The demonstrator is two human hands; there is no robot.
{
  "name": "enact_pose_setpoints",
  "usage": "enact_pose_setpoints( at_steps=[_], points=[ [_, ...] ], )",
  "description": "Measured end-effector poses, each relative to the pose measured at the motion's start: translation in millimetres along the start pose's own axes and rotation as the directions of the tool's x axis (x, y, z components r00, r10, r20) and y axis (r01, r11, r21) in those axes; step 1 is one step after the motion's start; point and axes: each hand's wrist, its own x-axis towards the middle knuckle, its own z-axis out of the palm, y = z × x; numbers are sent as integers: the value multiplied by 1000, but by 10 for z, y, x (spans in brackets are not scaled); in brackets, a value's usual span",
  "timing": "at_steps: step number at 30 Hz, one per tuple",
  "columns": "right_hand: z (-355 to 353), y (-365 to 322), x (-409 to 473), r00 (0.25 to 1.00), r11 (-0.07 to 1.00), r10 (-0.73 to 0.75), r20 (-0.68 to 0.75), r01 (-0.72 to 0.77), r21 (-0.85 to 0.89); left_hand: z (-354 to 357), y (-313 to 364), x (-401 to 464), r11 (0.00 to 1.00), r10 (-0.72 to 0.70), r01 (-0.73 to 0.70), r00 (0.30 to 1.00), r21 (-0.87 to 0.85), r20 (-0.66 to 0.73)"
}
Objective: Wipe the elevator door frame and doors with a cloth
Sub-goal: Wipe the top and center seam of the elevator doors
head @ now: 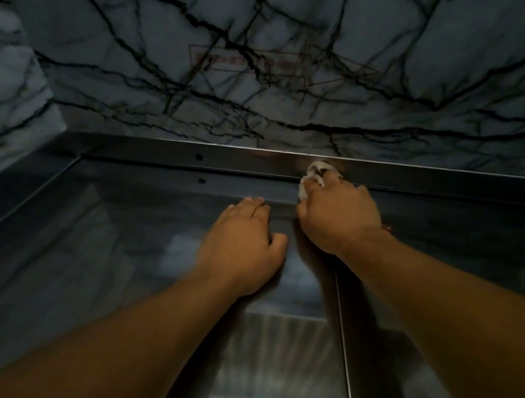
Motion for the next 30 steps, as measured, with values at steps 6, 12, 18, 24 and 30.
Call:
enact_pose_setpoints(
  at_steps=[6,12,18,24,30],
  points=[
    [-33,-106,-44,998,996,58,-37,-60,-71,15,-39,-9,1000,15,-15,1000,6,4],
    [-21,-78,5,995,995,68,-70,-73,-69,41,-63,114,1000,13,-13,1000,5,7],
    [-28,-100,-74,995,995,81,-63,-85,-58,50,-67,106,1000,0,0,1000,29,16],
    [-71,-92,-205,995,995,77,-62,-81,-58,61,-33,78,998,-14,12,999,62,32],
    [-132,-123,-296,993,993,102,-61,-105,-46,40,-23,-16,998,-25,23,999,56,36]
  ],
)
